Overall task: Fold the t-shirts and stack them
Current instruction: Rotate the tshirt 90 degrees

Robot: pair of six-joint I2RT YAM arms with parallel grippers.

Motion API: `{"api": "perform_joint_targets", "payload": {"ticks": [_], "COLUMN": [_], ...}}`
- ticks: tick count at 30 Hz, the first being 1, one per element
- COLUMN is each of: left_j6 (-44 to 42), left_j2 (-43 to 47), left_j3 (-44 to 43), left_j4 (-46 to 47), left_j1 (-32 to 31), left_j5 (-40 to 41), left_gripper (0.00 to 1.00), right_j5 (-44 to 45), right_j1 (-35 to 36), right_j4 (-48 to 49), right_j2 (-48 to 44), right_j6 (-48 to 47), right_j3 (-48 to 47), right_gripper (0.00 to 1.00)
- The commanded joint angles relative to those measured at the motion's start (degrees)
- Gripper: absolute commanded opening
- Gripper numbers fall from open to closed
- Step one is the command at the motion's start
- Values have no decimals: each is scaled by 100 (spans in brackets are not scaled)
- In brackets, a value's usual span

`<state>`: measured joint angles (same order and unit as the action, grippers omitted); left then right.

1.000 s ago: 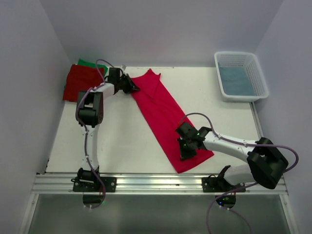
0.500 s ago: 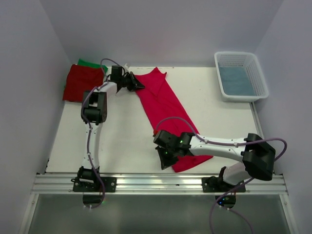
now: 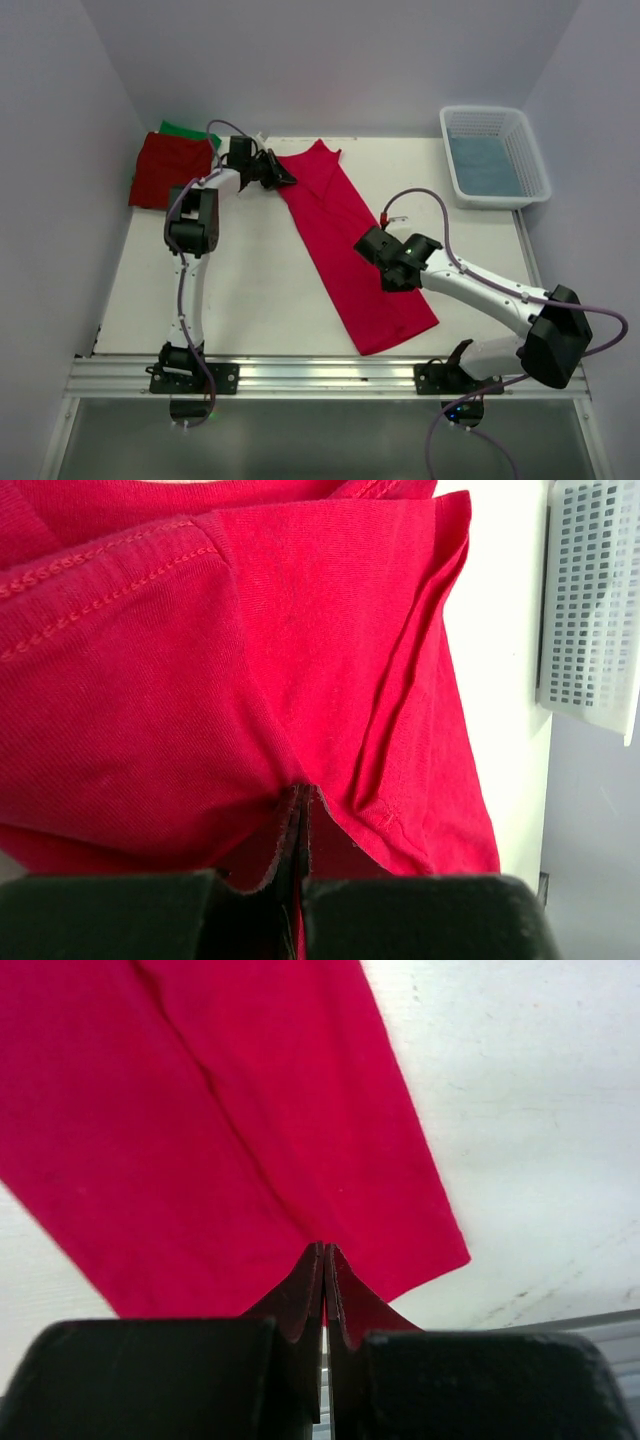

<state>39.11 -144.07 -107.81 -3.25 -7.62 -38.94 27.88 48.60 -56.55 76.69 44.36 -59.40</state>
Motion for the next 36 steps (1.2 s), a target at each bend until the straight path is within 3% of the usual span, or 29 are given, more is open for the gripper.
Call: {"api": "perform_joint_targets", "payload": {"ticks": [1, 10, 21, 30, 36], "left_j6": [-308, -264, -246, 17, 298], "left_j2": [151, 283, 310, -297, -666], "left_j3": [234, 313, 287, -512, -916], "left_j4": [-572, -546, -519, -686, -546], "left_j1": [-38, -38, -3, 138, 138], "left_j5": [290, 343, 325, 212, -87], "left_gripper": [0, 0, 0, 0, 0], "right_j5": [395, -518, -1003, -3277, -3850], "right_j1": [-17, -17, -17, 456, 1019], "right_j4": [-208, 935, 1761, 2808, 3001], "right_j2": [-22, 408, 1068, 1129, 1357], "right_j6": [29, 134, 56, -59, 239], "right_j3": [313, 1262, 1580, 1686, 1440], "right_gripper": [0, 0, 0, 0, 0]}}
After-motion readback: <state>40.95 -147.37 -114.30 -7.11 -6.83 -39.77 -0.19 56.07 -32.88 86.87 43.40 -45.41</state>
